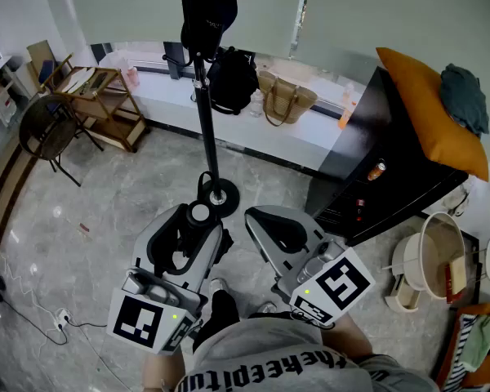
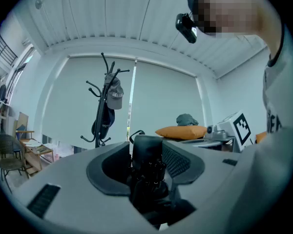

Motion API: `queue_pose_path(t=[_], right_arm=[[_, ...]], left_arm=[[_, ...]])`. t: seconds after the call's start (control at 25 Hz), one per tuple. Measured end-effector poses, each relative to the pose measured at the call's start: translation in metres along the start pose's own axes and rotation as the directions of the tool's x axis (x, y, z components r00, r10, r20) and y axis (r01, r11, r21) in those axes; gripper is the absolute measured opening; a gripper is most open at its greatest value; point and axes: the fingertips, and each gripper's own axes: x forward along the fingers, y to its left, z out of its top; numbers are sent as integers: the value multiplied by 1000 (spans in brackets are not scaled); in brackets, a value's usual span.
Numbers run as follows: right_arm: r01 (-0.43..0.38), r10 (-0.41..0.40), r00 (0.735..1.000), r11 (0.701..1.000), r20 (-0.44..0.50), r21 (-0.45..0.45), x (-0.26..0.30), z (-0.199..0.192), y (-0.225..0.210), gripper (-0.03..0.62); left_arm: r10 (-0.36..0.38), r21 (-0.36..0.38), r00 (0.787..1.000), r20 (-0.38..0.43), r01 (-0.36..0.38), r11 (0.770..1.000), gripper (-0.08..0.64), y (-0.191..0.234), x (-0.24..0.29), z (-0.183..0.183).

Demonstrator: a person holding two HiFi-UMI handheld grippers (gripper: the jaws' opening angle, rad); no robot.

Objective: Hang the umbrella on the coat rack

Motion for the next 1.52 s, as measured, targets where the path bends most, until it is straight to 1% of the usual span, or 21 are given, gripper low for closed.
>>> queue_pose_path(t=[0.2, 0.36, 0.6, 0.8, 1.0, 1.52], right_arm=[[10, -10, 1000, 1000, -2, 0, 10, -1, -5, 12], [23, -23, 1000, 1000, -3, 1, 18, -1, -10, 12], [47, -47, 999, 999, -3, 3, 34, -1, -19, 12], [75, -76, 997, 997, 26, 37, 48, 2, -30, 12], [105, -107, 994, 993, 26, 47, 63, 0, -37, 12], [152, -154, 988, 987, 24, 59, 99, -6, -34, 12]], left_arm=[[-19, -8, 1000, 12, 19, 1000, 215, 7, 8, 2], [-25, 1, 1000, -5, 25, 1000, 213, 17, 14, -1], [-44, -1, 999, -7, 44, 999, 213, 33, 25, -1], [-62, 0, 998, -13, 62, 998, 213, 49, 36, -3], [-87, -1, 996, -22, 87, 996, 212, 65, 45, -6], [-145, 6, 989, -37, 145, 989, 201, 99, 53, -12]])
